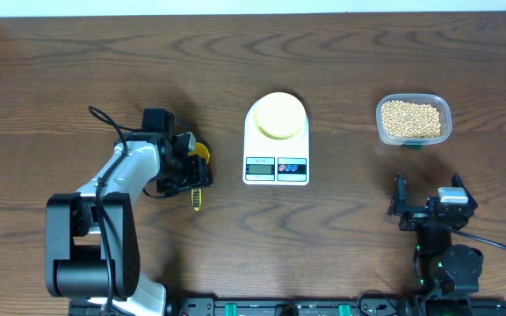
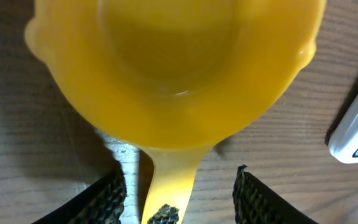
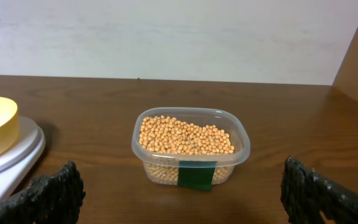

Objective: Scoop item into bowl and weigh 50g on scale
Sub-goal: 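Close the left gripper on the yellow scoop handle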

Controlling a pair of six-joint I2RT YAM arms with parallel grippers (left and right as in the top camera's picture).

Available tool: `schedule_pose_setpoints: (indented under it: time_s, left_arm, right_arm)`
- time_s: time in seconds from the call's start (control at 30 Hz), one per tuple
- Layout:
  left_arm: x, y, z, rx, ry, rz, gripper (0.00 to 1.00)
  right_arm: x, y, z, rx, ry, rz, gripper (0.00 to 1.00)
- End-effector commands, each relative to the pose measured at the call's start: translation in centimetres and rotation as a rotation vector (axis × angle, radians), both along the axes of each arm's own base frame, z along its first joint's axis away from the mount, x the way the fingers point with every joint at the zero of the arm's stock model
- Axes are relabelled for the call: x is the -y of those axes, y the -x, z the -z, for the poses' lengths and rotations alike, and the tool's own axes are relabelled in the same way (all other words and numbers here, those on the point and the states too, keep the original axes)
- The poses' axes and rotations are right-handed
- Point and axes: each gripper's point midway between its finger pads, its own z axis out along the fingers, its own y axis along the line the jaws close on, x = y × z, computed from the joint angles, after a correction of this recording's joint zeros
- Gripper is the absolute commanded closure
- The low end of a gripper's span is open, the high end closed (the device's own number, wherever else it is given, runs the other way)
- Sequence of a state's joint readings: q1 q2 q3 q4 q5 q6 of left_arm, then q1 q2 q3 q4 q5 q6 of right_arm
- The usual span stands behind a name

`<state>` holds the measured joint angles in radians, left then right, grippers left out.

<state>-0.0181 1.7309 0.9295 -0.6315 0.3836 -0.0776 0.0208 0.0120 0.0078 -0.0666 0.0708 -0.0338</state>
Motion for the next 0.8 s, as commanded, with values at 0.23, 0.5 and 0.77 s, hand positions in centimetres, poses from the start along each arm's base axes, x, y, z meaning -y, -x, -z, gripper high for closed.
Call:
schedule_pose_setpoints:
  time_s: [0.23,0.5,0.77]
  left_arm:
    - [-0.11,0.94,1.27,-0.024,-0.007,0.006,0.59]
    - [-0.11,0.67,1.26,-0.013,-0.007,0.006,0.7]
    - [-0.1,0.68,1.26,-0.013,-0.007,0.006,0.75]
  right_arm:
    - [-0.2,0.02,0.07,0.0,0.008,-0.009,0.01]
    - [-0.2,0.02,0.08,0.0,0.008,-0.009,0.01]
    - [-0.2,0.02,0.08,0.0,0.008,-0.009,0.01]
